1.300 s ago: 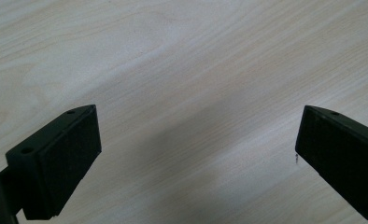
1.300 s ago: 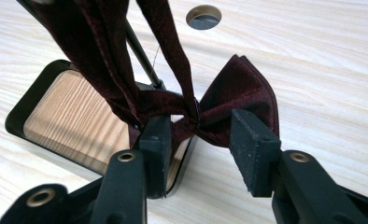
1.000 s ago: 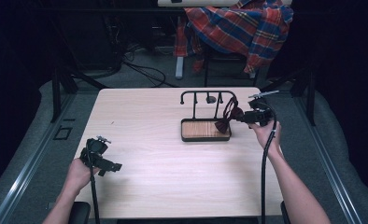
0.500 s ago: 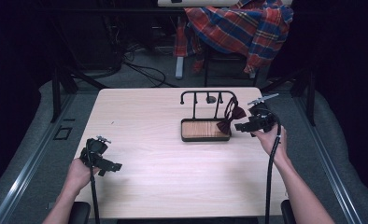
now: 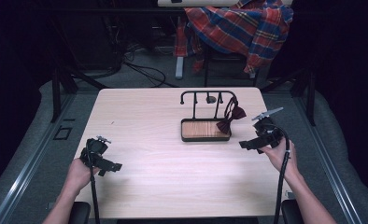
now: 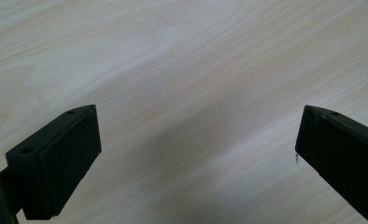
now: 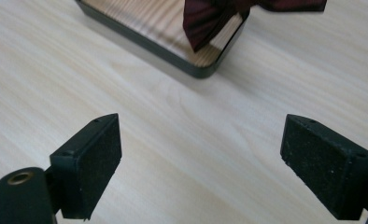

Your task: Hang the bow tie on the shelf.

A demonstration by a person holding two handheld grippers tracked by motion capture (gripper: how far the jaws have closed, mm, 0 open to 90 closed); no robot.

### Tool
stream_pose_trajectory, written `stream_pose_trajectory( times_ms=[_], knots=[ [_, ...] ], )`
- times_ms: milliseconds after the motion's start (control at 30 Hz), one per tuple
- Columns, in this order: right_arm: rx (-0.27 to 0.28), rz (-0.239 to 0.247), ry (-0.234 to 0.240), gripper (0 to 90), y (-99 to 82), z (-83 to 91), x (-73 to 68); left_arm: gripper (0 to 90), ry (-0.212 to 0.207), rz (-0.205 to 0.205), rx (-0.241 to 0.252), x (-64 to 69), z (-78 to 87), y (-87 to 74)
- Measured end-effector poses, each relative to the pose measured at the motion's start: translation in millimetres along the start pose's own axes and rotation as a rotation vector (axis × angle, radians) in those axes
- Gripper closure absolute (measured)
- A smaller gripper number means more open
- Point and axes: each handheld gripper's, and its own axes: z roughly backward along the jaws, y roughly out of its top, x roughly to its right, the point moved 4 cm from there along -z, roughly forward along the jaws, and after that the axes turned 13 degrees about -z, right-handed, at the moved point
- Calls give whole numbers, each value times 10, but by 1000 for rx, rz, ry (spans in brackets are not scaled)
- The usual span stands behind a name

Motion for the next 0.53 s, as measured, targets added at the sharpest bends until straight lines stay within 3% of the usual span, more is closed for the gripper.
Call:
stream_pose_trajectory(
  times_ms=[133, 300, 533],
  knots=[
    [-24, 12, -5, 95, -191, 12, -1, 2, 7, 0, 13, 0, 12, 9],
    [-103, 33, -6, 18, -446, -27, -38, 2, 7, 0, 13, -1, 1, 8],
    [-180, 77, 2, 1, -578, -128, -66, 2, 2, -9, 0, 8, -22, 5]
  ],
)
